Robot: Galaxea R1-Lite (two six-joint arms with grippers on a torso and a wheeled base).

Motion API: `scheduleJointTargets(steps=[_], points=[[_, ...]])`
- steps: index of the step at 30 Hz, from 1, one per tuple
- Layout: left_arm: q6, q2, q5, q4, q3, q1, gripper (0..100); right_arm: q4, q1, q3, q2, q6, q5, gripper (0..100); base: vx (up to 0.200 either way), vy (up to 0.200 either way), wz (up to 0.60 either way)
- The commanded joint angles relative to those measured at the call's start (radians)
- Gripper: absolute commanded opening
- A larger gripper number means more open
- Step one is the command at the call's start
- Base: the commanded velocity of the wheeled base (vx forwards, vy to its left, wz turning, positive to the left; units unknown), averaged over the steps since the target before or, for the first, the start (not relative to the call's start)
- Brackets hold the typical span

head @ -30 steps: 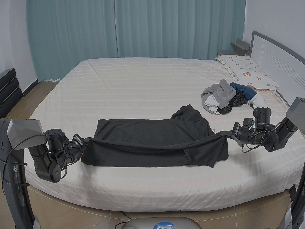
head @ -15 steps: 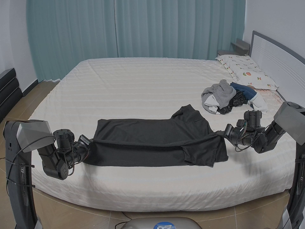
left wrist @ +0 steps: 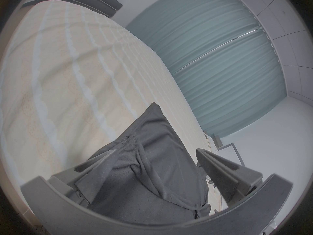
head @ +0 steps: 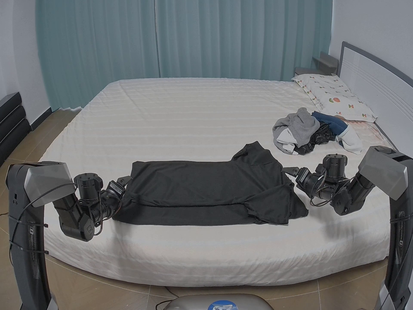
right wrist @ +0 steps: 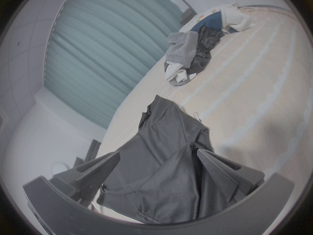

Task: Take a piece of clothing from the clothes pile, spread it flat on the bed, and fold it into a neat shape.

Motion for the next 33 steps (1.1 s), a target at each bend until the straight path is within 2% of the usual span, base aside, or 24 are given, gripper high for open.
scheduleJointTargets(steps=[1,4,5,9,14,16,27,33], points=[[-0.002,-0.013,0.007,-0.003,0.032,0.008,100,-0.036,-0.008,0.061,-0.065,0.065,-0.034,100,0.0,0.0,0.0],[-0.002,-0.022,0.006,-0.007,0.044,0.01,100,-0.036,-0.008,0.088,-0.087,0.066,-0.039,100,0.0,0.0,0.0],[-0.006,-0.064,0.004,-0.007,0.085,0.016,100,-0.028,-0.004,0.195,-0.167,0.071,-0.062,100,0.0,0.0,0.0],[-0.018,-0.093,0.001,-0.009,0.131,0.017,100,-0.03,0.008,0.328,-0.251,0.108,-0.092,100,0.0,0.0,0.0],[-0.045,-0.1,-0.006,-0.006,0.154,0.02,100,-0.041,0.022,0.465,-0.338,0.309,-0.075,100,0.08,0.0,0.0],[-0.049,-0.107,-0.006,-0.006,0.17,0.02,100,-0.042,0.022,0.469,-0.317,0.346,-0.051,100,0.2,0.0,0.0],[-0.048,-0.11,-0.008,-0.01,0.208,0.017,100,-0.079,0.024,0.497,-0.26,0.347,-0.026,100,0.2,0.0,0.0],[-0.048,-0.125,-0.006,-0.01,0.233,-0.003,100,-0.079,0.038,0.505,-0.253,0.346,-0.025,100,0.0,0.0,0.0]])
